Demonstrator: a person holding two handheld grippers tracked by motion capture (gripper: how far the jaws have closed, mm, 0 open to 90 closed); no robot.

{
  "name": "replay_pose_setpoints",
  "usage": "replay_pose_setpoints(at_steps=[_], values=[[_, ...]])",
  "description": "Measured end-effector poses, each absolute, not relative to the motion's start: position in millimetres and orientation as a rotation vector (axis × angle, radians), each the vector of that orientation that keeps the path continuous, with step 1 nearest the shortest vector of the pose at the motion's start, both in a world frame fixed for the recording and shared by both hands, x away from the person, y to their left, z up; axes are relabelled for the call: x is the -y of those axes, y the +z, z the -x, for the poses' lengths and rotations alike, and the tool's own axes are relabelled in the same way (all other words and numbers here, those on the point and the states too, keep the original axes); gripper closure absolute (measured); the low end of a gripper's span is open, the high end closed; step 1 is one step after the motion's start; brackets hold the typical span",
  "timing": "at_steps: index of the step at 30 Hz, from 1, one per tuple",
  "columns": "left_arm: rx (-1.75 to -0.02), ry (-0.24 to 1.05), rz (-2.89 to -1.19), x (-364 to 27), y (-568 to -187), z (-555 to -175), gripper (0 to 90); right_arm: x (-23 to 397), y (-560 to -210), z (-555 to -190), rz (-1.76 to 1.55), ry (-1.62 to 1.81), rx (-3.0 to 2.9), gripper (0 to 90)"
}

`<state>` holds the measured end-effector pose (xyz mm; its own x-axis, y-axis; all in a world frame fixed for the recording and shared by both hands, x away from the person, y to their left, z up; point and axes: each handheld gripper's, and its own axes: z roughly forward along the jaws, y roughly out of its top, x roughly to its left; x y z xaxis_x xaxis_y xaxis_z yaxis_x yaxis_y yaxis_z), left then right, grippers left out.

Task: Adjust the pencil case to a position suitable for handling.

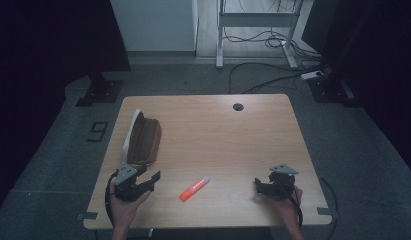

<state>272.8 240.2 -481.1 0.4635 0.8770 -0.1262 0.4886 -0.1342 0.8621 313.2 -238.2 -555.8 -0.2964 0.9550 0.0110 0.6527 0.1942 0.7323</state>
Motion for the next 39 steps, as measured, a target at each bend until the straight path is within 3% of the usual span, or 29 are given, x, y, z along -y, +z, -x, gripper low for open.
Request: replay_pose_setpoints(at_steps=[17, 39], values=[[-1.261, 0.641, -1.683, -289.0, -464.9, -263.2, 33.6, 238.4, -555.8, -313.0, -1.502, 0.892, -2.017, 8.7], [-1.371, 0.693, -1.744, -310.5, -479.9, -317.9, 32.8, 238.9, -555.6, -312.6, -1.507, 0.894, -2.006, 10.9]])
